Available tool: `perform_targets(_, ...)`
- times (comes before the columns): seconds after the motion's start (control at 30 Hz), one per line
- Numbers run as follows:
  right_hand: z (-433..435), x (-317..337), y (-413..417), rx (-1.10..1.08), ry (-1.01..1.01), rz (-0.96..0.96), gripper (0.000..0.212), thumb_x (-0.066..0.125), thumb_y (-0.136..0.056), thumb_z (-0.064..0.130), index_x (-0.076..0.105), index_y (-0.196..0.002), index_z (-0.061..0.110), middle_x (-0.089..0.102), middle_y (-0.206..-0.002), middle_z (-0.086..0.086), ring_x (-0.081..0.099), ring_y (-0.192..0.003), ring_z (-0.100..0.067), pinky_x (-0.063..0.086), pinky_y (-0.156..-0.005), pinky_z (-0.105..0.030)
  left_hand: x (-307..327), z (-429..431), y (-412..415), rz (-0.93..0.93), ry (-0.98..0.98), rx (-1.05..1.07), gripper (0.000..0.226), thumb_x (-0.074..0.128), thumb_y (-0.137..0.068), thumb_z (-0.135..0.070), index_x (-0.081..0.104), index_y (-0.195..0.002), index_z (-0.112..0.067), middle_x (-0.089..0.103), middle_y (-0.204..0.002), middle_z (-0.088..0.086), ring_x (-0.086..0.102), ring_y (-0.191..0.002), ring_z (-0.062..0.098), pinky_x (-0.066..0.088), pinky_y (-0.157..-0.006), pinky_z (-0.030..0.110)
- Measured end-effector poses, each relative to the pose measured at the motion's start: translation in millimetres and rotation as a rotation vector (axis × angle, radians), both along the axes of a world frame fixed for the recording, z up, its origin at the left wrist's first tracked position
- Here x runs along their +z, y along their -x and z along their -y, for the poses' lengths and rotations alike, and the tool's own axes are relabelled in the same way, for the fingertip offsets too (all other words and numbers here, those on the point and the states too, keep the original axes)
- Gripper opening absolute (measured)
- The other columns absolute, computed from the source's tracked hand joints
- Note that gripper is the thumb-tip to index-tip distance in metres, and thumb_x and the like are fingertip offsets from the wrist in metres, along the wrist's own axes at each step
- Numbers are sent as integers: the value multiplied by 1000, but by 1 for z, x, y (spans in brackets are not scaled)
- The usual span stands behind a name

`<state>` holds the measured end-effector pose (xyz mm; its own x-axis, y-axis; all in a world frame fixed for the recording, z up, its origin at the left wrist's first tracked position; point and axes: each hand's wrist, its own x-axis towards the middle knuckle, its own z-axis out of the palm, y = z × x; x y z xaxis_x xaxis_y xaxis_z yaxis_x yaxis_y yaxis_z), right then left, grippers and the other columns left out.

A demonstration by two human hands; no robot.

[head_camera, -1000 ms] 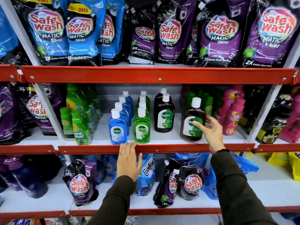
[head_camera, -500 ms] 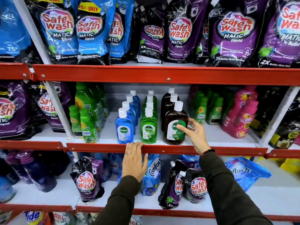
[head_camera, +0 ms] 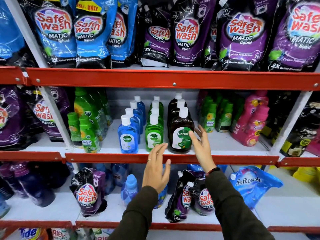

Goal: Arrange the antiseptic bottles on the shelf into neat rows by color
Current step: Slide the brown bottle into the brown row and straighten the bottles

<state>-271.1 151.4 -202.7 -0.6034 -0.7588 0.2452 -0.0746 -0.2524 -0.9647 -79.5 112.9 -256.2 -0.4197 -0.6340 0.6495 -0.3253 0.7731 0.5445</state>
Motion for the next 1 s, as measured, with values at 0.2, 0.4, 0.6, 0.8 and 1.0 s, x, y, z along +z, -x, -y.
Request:
perform_targets(0.2,-7,-6,-11,-5,-4,57,28,44,-108,35,56,-133,34,60,-144,3,55,-136,-12,39,-122,-41,39,-18,58,-228,-412,-145,68,41,-107,-32,1,-160,-19,-3,-170,-5,-4,-154,1,2,-128,27)
perform_targets(0.4,-5,-12,-7,-24,-27,9,22,43,-108,37,64,-109,43,70,-115,16,65,-111,2,46,-115,-41,56,-7,75,-267,-746,-150,66,36,-109,-34,0,-161,-15,-3,-172,3,-3,-158,13,0,-125,29)
perform_targets(0.6,-3,-16,-3,-62,-34,8,18,48,-106,39,65,-111,40,73,-111,-3,70,-111,-24,50,-110,-52,51,5,75,-239,-780,-152,65,36,-108,-37,4,-161,-17,4,-172,4,2,-158,15,4,-127,34)
perform_targets(0.8,-3,-17,-4,-36,-26,-1,26,49,-106,32,58,-128,21,68,-128,-2,64,-126,-21,47,-115,-48,51,7,73,-265,-786,-178,65,38,-108,-35,6,-161,-18,6,-172,3,5,-158,15,6,-125,31)
perform_targets(1.0,-9,-8,-13,-56,-28,-6,32,52,-106,23,55,-136,16,58,-145,-8,60,-121,-4,47,-100,-11,44,-4,71,-370,-748,-124,63,50,-105,-30,20,-159,-18,18,-168,5,17,-156,19,16,-124,31)
